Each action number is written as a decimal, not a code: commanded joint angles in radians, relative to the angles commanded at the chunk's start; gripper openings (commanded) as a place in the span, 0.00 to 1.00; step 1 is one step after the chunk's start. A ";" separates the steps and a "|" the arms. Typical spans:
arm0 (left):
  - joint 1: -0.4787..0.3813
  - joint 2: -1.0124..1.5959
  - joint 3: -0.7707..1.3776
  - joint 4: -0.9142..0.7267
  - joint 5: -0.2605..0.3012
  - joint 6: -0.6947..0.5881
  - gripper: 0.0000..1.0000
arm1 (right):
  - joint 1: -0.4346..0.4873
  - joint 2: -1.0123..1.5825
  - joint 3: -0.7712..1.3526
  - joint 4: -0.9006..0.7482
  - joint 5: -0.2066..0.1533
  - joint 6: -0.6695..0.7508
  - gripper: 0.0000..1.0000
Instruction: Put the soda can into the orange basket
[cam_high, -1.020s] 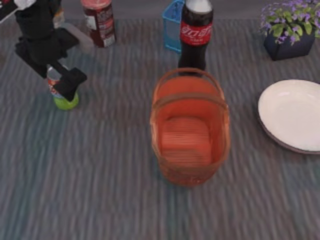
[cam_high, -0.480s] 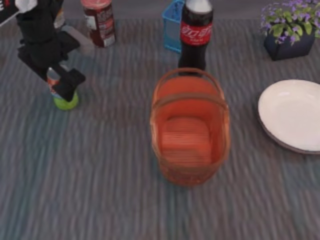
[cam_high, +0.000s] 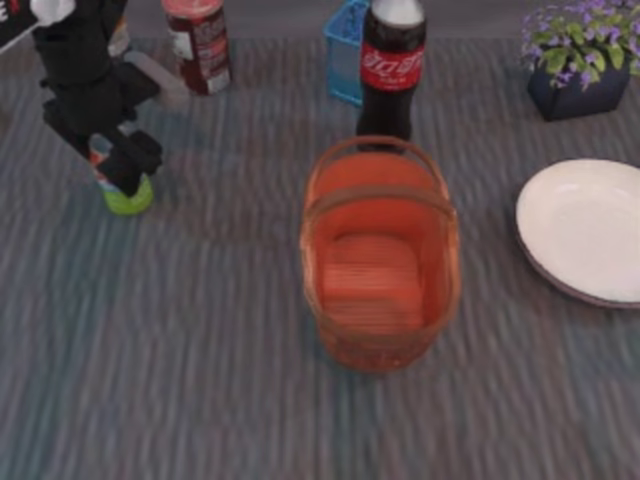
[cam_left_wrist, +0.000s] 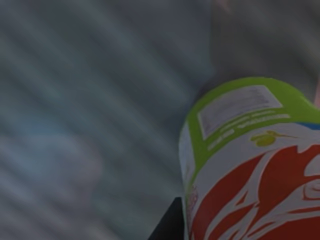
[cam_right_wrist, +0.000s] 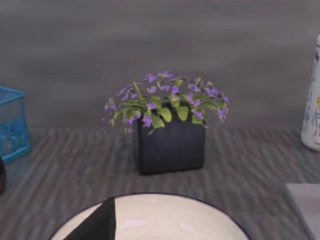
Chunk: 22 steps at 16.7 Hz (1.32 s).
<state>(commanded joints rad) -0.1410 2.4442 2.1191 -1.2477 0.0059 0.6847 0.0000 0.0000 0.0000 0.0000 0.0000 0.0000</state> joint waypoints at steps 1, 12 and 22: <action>0.000 0.000 0.000 0.000 0.000 0.000 0.02 | 0.000 0.000 0.000 0.000 0.000 0.000 1.00; 0.000 -0.001 -0.006 0.010 0.007 -0.002 0.00 | 0.000 0.000 0.000 0.000 0.000 0.000 1.00; -0.068 -0.106 -0.296 0.671 0.437 -0.223 0.00 | 0.000 0.000 0.000 0.000 0.000 0.000 1.00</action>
<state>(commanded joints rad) -0.2092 2.3387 1.8228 -0.5762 0.4433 0.4618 0.0000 0.0000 0.0000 0.0000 0.0000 0.0000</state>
